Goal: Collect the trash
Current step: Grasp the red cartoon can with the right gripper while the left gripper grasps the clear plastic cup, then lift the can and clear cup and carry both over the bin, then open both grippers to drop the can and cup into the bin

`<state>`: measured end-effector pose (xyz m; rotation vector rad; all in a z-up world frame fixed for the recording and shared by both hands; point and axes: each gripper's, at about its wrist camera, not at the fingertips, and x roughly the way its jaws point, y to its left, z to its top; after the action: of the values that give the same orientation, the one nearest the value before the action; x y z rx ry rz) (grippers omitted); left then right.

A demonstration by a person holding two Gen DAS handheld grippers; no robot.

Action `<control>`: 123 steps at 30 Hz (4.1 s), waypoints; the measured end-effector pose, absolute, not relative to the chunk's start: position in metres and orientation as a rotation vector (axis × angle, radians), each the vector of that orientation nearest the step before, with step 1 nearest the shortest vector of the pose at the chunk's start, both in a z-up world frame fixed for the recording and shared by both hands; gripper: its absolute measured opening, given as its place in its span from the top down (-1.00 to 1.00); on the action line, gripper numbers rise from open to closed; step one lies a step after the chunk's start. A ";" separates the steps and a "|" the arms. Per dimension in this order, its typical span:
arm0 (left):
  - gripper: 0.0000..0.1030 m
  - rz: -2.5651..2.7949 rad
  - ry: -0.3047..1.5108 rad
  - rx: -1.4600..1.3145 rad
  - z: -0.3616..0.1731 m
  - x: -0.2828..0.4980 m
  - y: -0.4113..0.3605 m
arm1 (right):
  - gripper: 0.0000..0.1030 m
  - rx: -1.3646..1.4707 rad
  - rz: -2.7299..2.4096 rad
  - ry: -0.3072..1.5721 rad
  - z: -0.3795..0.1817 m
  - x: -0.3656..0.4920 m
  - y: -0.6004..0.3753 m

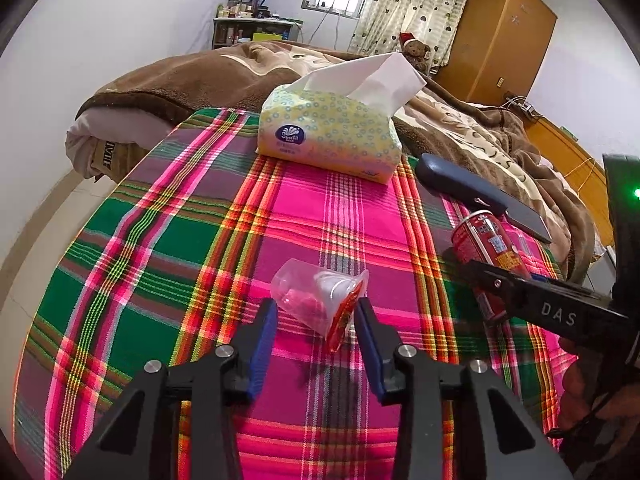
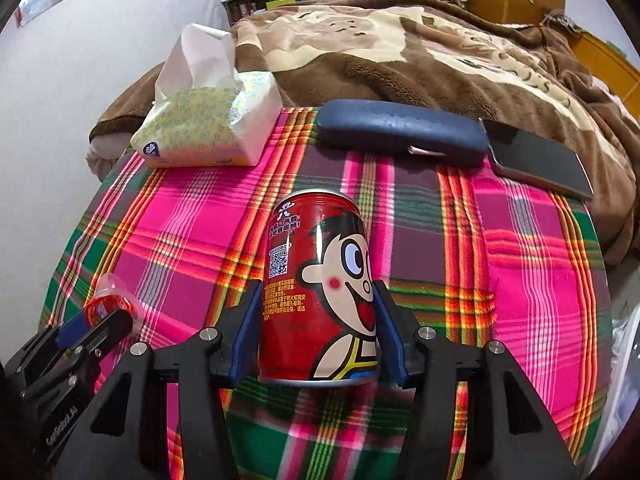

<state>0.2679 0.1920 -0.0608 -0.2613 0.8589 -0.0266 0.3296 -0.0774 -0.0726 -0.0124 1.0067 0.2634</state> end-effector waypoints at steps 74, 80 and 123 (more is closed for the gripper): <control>0.03 -0.329 0.745 -0.025 0.022 0.173 -0.042 | -0.05 0.190 0.082 0.782 -0.023 0.211 -0.293; 0.03 -0.398 0.737 0.007 0.025 0.168 -0.092 | -0.05 0.201 0.017 0.764 -0.020 0.199 -0.328; -0.28 -0.546 0.773 0.099 0.008 0.164 -0.230 | -0.22 0.227 -0.131 0.792 -0.044 0.177 -0.418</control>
<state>0.1640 -0.2298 0.0082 0.0985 0.7725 -0.5464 0.1766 -0.4183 -0.0441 0.2269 0.7925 -0.1309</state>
